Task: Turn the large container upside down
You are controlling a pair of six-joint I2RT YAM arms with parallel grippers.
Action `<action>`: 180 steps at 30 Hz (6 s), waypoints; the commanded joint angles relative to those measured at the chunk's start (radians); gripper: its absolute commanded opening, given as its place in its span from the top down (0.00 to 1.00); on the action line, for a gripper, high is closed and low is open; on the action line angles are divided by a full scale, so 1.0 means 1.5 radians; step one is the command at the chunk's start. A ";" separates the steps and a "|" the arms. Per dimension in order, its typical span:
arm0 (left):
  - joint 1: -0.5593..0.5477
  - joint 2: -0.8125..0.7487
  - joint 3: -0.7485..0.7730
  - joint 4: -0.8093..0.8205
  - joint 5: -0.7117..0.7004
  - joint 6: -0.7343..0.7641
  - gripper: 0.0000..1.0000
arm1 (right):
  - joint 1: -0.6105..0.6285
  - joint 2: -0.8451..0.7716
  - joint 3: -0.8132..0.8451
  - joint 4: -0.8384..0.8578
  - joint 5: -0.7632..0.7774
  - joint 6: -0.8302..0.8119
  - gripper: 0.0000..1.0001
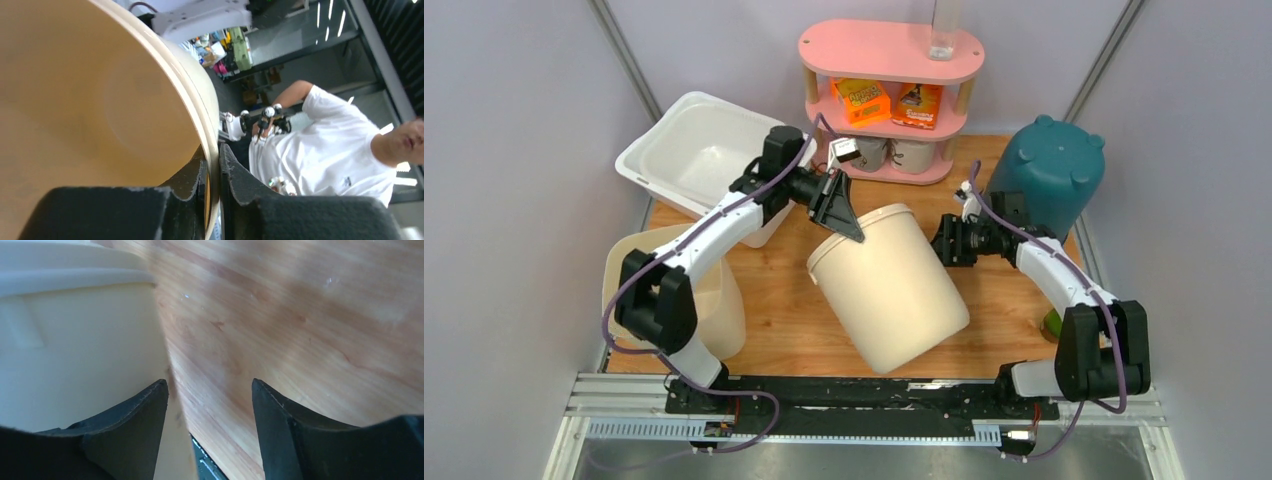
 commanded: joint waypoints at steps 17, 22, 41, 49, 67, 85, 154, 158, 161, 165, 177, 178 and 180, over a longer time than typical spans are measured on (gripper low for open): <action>0.006 0.189 0.063 -0.287 -0.554 0.589 0.66 | 0.008 -0.051 -0.049 -0.050 -0.084 0.061 0.35; 0.007 0.162 0.041 -0.206 -0.666 0.601 0.67 | 0.009 -0.046 -0.045 -0.050 -0.068 0.070 0.35; -0.019 0.174 0.167 -0.342 -0.875 0.758 0.28 | 0.020 -0.110 -0.033 -0.063 0.042 -0.076 0.30; -0.059 0.149 0.177 -0.496 -1.033 0.797 0.26 | 0.020 -0.124 -0.028 -0.065 0.057 -0.072 0.30; -0.037 -0.110 0.291 -0.656 -0.815 0.799 0.00 | 0.021 -0.171 0.026 -0.114 0.014 -0.095 0.28; -0.011 -0.281 0.067 -0.966 -0.485 0.953 0.00 | 0.462 -0.336 0.139 -0.478 0.009 -0.740 0.22; -0.415 -0.581 -0.512 0.092 -1.082 1.454 1.00 | -0.145 -0.014 0.273 -0.248 0.110 -0.283 0.18; -0.439 -0.587 -0.631 0.258 -1.132 1.469 1.00 | -0.147 -0.033 0.255 -0.228 0.110 -0.272 0.18; -0.449 -0.529 -0.689 0.427 -1.163 1.551 1.00 | -0.146 -0.045 0.232 -0.208 0.111 -0.255 0.18; -0.452 -0.411 -0.626 0.552 -1.258 1.548 1.00 | -0.146 -0.054 0.219 -0.209 0.109 -0.245 0.18; -0.466 -0.358 -0.583 0.583 -1.251 1.549 1.00 | -0.143 -0.074 0.188 -0.185 0.164 -0.224 0.19; -0.468 -0.349 -0.584 0.583 -1.252 1.540 1.00 | -0.140 -0.070 0.182 -0.177 0.165 -0.218 0.19; -0.470 -0.336 -0.580 0.586 -1.251 1.536 1.00 | -0.123 -0.052 0.178 -0.166 0.180 -0.213 0.19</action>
